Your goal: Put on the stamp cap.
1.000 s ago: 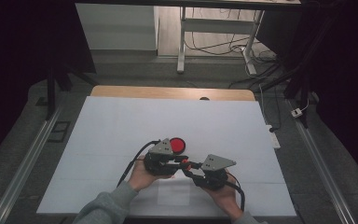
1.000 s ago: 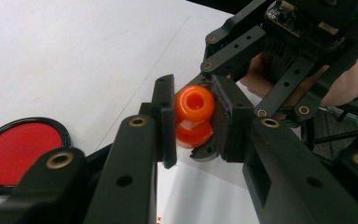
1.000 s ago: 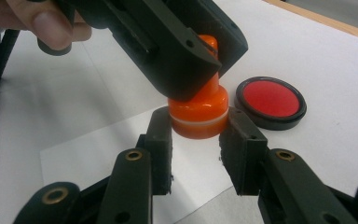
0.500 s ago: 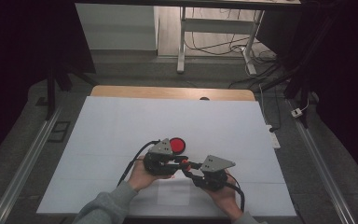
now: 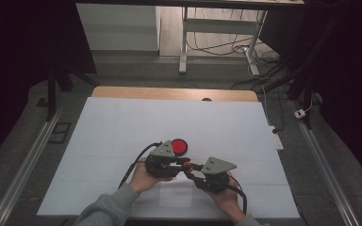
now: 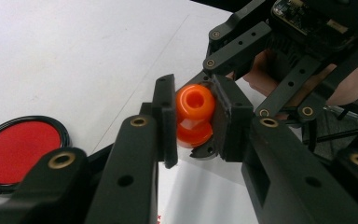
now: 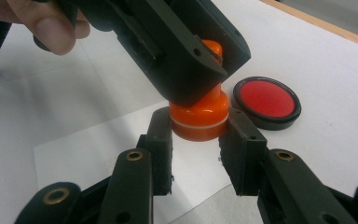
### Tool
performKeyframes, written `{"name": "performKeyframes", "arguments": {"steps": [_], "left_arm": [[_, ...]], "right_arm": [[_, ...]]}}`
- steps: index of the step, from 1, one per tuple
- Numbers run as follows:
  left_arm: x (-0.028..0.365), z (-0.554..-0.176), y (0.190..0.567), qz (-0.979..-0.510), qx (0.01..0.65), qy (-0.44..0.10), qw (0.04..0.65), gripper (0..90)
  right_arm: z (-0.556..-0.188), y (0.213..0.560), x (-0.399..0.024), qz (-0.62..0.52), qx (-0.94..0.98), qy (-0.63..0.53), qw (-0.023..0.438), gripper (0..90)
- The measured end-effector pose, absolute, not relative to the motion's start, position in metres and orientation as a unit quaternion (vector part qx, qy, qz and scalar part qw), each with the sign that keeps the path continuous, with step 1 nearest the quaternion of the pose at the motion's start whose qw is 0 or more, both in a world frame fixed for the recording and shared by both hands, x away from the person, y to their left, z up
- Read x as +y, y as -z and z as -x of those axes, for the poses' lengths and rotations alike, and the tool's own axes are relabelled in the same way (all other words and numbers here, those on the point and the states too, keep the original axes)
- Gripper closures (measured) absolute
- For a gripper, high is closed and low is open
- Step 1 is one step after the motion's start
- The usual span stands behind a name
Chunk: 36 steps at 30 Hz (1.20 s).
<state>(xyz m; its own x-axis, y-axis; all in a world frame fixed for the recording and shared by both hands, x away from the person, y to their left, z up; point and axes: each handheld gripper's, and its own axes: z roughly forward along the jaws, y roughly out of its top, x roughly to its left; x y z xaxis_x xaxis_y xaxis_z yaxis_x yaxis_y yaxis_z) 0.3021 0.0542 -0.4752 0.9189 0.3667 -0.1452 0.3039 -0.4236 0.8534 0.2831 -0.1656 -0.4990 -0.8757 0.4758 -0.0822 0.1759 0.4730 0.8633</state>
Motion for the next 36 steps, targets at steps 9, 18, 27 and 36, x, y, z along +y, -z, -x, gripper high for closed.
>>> {"name": "performKeyframes", "arguments": {"steps": [9,18,27,36], "left_arm": [[0.0532,-0.3009,0.4783,-0.843,0.202,-0.034,0.497,72.8],[0.0529,-0.3007,0.4805,-0.843,0.206,-0.033,0.496,72.9],[0.0520,-0.3004,0.4808,-0.844,0.207,-0.036,0.493,72.8],[0.0518,-0.3008,0.4808,-0.844,0.208,-0.036,0.493,72.8]], "right_arm": [[-0.2840,0.5001,-0.1657,-0.195,0.848,-0.469,0.153,65.3],[-0.2855,0.5019,-0.1658,-0.197,0.850,-0.465,0.146,65.2],[-0.2858,0.5027,-0.1661,-0.197,0.850,-0.466,0.146,65.1],[-0.2865,0.5033,-0.1661,-0.196,0.848,-0.471,0.143,65.1]]}}
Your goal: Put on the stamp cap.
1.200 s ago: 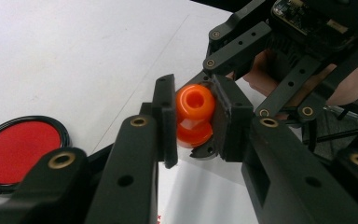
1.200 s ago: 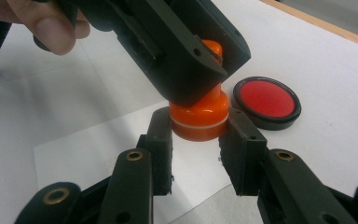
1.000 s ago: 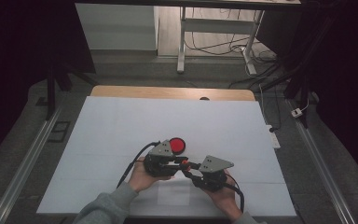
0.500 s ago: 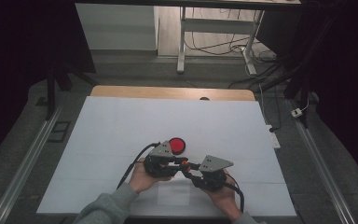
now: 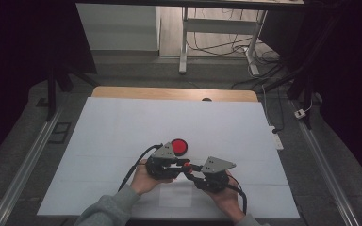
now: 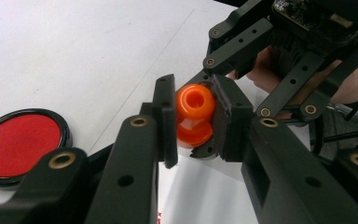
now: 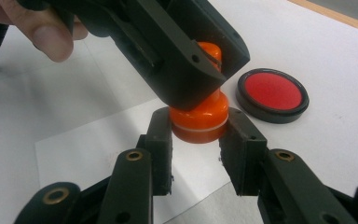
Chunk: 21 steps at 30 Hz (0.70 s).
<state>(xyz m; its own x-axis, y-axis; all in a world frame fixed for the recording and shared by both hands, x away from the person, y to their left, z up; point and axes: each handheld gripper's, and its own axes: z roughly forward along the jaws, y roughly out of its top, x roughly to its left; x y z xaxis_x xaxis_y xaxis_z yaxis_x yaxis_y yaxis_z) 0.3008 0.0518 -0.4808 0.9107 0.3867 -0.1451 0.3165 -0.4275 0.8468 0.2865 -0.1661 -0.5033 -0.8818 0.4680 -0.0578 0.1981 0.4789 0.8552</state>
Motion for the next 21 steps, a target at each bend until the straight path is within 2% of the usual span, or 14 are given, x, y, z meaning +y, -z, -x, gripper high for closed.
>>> {"name": "performKeyframes", "arguments": {"steps": [21], "left_arm": [[0.0514,-0.3002,0.4789,-0.843,0.209,-0.042,0.493,72.5]], "right_arm": [[-0.2875,0.5035,-0.1680,-0.198,0.845,-0.477,0.140,64.6]]}}
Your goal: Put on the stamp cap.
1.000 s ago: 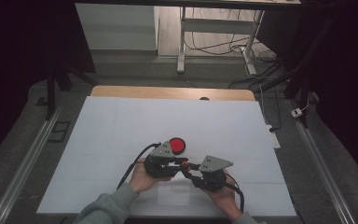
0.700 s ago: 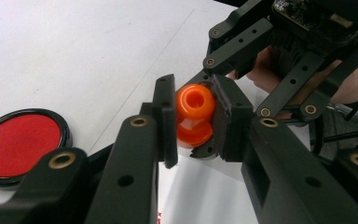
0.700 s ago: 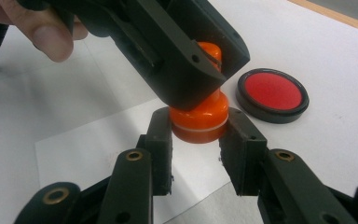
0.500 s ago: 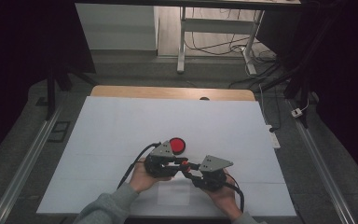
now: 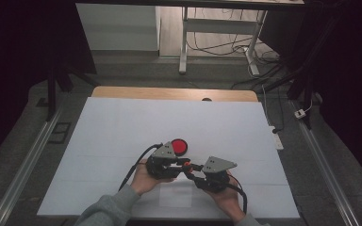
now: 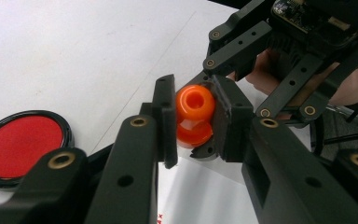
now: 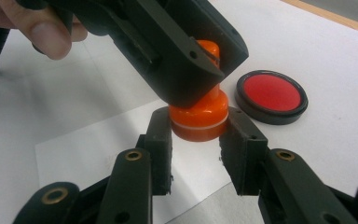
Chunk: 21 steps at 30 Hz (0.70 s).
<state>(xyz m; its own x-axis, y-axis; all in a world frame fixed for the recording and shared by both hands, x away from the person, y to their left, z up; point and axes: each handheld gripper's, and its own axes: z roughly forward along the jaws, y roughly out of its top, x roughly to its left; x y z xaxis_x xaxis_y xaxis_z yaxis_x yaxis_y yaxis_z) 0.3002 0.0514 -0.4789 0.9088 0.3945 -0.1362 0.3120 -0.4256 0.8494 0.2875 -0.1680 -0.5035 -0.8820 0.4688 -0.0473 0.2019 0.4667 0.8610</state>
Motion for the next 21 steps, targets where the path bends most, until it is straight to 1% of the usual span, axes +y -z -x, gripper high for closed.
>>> {"name": "performKeyframes", "arguments": {"steps": [21], "left_arm": [[0.0509,-0.3000,0.4785,-0.842,0.208,-0.044,0.495,72.4]], "right_arm": [[-0.2877,0.5037,-0.1696,-0.198,0.844,-0.478,0.145,63.9]]}}
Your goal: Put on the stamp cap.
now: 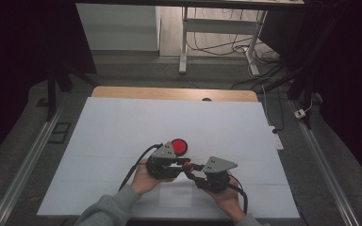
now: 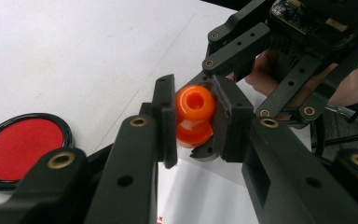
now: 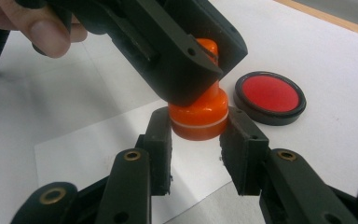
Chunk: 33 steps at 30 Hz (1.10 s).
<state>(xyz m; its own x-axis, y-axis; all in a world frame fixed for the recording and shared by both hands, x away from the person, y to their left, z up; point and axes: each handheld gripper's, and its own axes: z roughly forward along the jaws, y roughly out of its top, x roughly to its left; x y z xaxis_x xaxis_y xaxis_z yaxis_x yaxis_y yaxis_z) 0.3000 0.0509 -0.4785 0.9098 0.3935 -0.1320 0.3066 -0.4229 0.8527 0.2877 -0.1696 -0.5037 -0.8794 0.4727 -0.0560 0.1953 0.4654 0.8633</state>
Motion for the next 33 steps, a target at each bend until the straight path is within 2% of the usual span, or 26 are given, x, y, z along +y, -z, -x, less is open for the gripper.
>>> {"name": "performKeyframes", "arguments": {"steps": [6,19,33], "left_arm": [[0.051,-0.300,0.478,-0.842,0.207,-0.045,0.496,72.4],[0.061,-0.303,0.473,-0.834,0.216,-0.053,0.505,72.4],[0.093,-0.317,0.465,-0.818,0.258,-0.073,0.509,72.4]], "right_arm": [[-0.288,0.505,-0.169,-0.198,0.840,-0.486,0.140,63.4],[-0.292,0.506,-0.175,-0.216,0.839,-0.480,0.139,50.0],[-0.299,0.505,-0.218,-0.261,0.830,-0.465,0.162,45.7]]}}
